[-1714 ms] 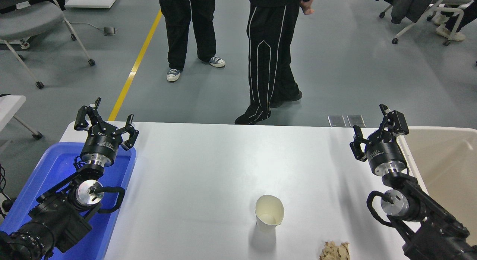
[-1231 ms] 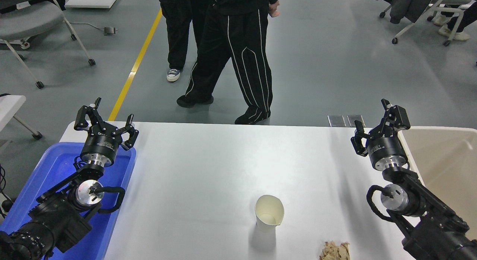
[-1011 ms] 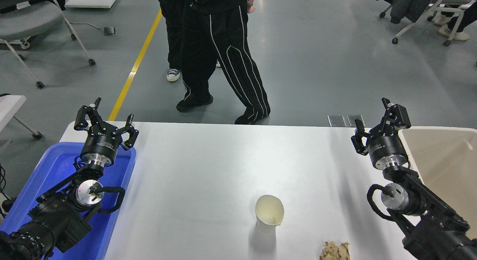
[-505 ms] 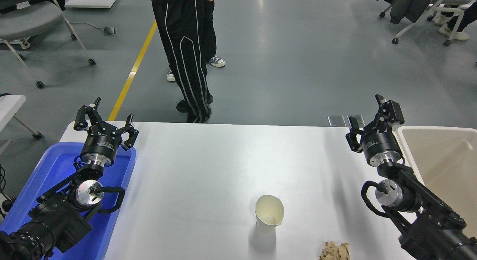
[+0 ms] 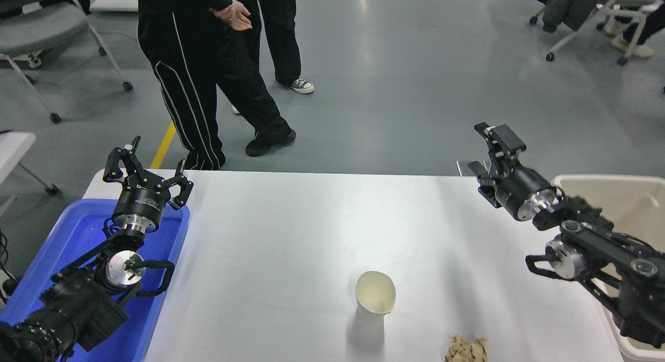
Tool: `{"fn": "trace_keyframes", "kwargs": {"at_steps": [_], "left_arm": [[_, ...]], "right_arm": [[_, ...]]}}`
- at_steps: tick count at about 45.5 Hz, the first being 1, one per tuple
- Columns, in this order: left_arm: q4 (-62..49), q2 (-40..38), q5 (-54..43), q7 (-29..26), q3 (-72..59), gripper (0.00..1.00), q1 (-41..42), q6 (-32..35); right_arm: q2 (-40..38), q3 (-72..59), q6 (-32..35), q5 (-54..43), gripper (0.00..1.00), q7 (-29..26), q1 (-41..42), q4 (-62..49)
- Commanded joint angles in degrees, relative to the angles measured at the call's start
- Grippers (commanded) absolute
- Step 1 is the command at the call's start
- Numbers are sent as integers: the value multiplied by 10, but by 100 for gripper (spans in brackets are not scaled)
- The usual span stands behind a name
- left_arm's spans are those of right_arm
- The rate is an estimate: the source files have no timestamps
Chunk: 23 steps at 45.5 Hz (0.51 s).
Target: Dispose of the paper cup in the dustbin
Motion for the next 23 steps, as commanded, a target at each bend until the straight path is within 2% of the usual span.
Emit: {"fn": "trace_keyframes", "kwargs": {"at_steps": [1,12,19,23], "left_arm": [[0,0,0,0,0,100,0,0],[0,0,0,0,0,100,0,0],[0,0,0,0,1,100,0,0],[0,0,0,0,0,100,0,0]], "right_arm": [[-36,-215,-2,-73,100,-1,163,42],[-29,-415,-1,-133,100,-1,312,109],[2,-478,0,-241,100,-1,359,121],[28,-479,-1,-250,99,-1,368,114]]}}
